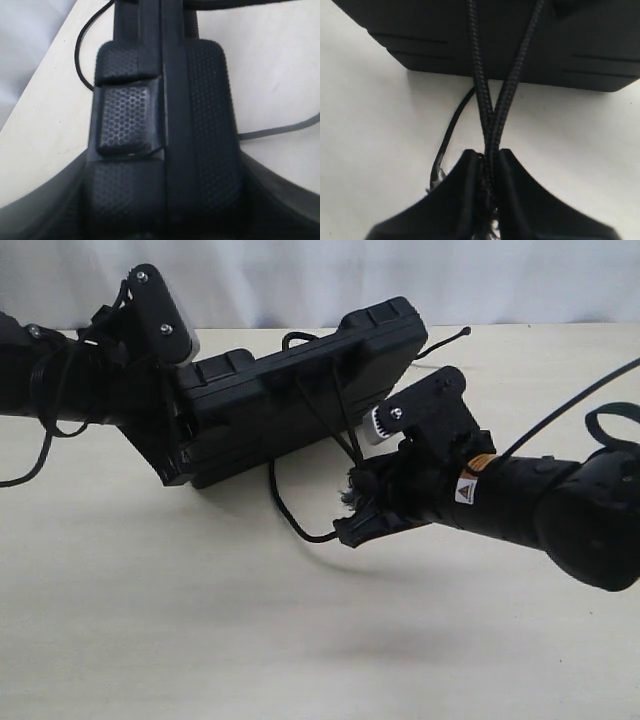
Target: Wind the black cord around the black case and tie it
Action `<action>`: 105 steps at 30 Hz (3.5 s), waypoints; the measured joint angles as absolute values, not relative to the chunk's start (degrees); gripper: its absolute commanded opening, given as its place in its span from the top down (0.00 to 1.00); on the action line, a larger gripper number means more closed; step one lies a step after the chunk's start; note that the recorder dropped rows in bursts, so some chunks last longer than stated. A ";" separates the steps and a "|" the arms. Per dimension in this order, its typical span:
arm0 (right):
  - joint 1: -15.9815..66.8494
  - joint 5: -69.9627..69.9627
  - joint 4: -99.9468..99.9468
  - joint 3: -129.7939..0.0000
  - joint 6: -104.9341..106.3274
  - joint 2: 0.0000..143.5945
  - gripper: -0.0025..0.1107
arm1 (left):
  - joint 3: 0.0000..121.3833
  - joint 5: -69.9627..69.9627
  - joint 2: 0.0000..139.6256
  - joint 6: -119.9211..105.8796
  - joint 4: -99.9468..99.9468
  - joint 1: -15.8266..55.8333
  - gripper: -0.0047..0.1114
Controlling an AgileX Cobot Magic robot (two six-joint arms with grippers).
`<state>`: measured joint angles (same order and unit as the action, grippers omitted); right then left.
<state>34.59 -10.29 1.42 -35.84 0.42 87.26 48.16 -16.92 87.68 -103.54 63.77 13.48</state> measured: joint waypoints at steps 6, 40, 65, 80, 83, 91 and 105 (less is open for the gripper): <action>34.59 -11.06 4.82 -36.77 0.42 87.26 0.94 | 48.39 -17.58 87.68 -104.17 59.94 14.09 0.96; 34.73 -11.43 11.96 -36.77 0.00 87.26 0.94 | 48.75 -23.08 87.57 -105.16 56.55 16.67 0.54; 34.77 -9.09 12.34 -36.77 0.00 87.26 0.94 | 49.76 -31.49 83.26 -104.14 57.13 17.29 0.15; 34.77 -8.92 12.34 -36.77 0.00 87.26 0.94 | 56.61 -22.04 80.67 -89.45 67.36 16.59 0.15; 34.77 -8.92 12.34 -36.77 0.00 87.26 0.94 | 64.52 -30.76 87.35 -70.92 64.96 13.62 0.15; 34.77 -8.05 12.34 -36.77 0.00 87.26 0.94 | 80.27 -49.85 101.71 -46.26 56.93 8.01 0.15; 34.77 -7.82 12.34 -36.77 0.00 87.26 0.94 | 82.72 -56.66 109.53 -52.67 61.97 8.01 0.51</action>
<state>34.77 -7.82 12.34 -36.77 0.00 87.26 82.72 -56.66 109.53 -52.67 61.97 8.01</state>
